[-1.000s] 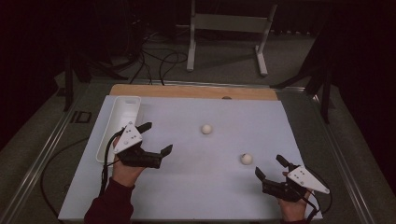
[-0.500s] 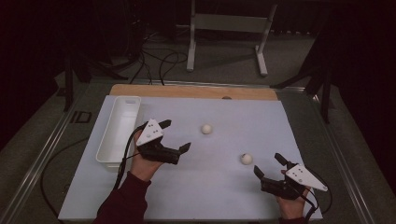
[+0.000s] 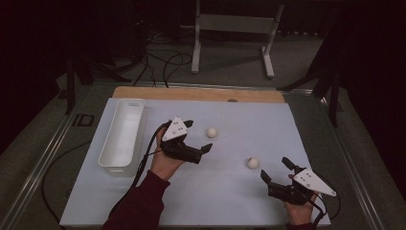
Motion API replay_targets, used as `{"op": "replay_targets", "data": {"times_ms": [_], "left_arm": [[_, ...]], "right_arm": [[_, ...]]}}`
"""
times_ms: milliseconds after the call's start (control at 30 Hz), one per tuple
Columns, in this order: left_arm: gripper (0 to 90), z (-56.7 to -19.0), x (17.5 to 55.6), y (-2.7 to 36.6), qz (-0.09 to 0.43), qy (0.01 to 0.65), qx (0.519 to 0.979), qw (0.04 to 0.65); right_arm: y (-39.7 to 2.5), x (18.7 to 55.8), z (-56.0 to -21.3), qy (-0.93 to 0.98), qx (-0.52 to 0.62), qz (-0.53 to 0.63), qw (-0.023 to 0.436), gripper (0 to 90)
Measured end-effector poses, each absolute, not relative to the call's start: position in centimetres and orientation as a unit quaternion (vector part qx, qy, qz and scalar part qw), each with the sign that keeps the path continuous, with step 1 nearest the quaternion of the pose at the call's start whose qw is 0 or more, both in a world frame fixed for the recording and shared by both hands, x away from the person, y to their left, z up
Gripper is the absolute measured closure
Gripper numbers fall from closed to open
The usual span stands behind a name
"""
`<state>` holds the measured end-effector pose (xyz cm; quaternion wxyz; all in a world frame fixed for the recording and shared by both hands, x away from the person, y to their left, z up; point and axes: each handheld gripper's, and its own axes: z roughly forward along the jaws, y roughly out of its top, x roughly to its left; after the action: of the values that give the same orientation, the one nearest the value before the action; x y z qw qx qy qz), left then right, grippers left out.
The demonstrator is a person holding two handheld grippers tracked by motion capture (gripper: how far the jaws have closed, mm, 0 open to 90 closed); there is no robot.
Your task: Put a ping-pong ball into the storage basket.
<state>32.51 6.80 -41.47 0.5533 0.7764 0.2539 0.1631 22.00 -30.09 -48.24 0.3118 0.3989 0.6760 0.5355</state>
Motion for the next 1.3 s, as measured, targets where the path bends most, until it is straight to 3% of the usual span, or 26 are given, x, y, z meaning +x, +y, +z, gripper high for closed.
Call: {"op": "replay_targets", "data": {"times_ms": [1300], "left_arm": [[0.1, -42.8, 36.5, -1.0, 0.12, 0.196, 0.841, 0.49]], "right_arm": [[-30.4, 22.1, -48.2, 0.672, 0.403, 0.537, 0.313, 8.2]]}}
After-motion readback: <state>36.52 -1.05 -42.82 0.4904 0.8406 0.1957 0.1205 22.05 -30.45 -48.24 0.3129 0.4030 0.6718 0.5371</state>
